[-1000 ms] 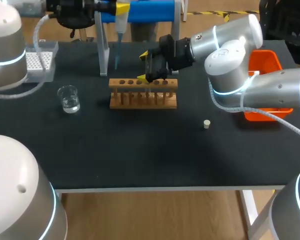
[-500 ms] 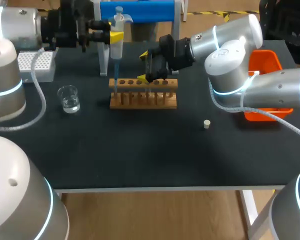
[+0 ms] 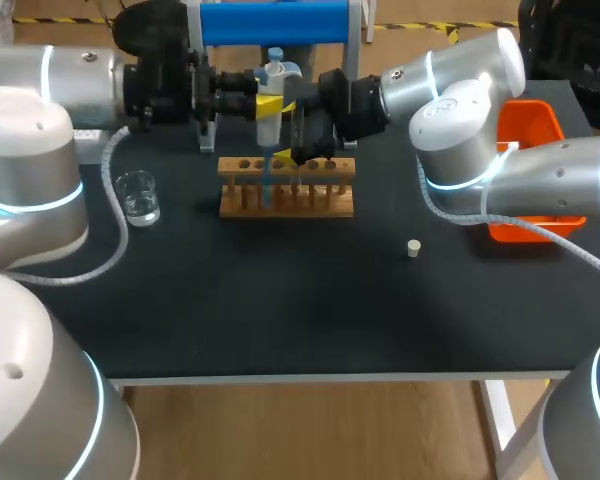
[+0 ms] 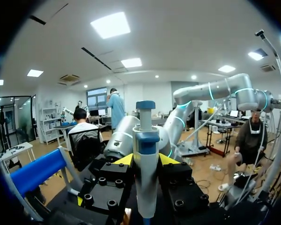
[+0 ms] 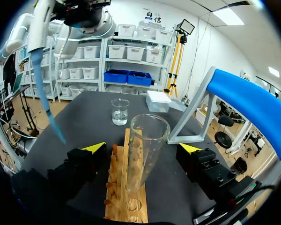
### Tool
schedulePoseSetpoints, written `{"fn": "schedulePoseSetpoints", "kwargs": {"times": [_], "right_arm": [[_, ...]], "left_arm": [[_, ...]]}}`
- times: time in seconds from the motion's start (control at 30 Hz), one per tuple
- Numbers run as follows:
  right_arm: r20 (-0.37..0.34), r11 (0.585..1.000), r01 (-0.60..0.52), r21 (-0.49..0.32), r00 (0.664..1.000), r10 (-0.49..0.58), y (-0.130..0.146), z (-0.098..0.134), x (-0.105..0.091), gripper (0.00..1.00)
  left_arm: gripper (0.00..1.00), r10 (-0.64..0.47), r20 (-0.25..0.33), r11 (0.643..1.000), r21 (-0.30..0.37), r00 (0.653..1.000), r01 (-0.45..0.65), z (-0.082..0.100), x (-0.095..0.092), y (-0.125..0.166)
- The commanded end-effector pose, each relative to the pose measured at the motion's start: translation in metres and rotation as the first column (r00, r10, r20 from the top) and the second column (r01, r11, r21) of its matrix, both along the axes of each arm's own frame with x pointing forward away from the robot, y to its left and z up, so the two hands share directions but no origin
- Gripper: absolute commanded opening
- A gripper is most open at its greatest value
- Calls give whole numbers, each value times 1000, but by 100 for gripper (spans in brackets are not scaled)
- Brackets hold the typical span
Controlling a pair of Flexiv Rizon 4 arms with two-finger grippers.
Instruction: Invert the test tube, pick up the pipette, mount the tip to pipette, aspirate from beaker and dispense into the tube, eject the tip, return the pipette, and cap with the stopper.
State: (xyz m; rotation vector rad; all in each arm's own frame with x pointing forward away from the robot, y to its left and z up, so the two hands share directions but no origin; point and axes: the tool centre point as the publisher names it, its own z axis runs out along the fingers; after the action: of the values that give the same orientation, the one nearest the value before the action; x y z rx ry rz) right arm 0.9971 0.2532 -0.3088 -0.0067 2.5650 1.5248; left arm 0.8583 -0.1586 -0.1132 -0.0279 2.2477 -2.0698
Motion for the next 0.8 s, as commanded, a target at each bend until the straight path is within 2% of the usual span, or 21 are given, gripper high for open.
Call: {"fn": "schedulePoseSetpoints", "kwargs": {"times": [0.03,0.3,0.6,0.8], "right_arm": [[-1,1000,-1,-2,1000,1,-1,0,0,100],[-1,1000,-1,-2,1000,1,-1,0,0,100],[-1,1000,-1,-2,1000,1,-1,0,0,100],[-1,1000,-1,-2,1000,1,-1,0,0,100]], "left_arm": [[0,-2,14,1000,-26,1000,2,-7,1,-15],[0,-24,8,999,-46,1000,24,-11,-1,-28],[0,-14,-25,998,-63,1000,12,-17,-5,-30],[0,-5,-26,998,-70,1000,3,-18,-7,-30]]}}
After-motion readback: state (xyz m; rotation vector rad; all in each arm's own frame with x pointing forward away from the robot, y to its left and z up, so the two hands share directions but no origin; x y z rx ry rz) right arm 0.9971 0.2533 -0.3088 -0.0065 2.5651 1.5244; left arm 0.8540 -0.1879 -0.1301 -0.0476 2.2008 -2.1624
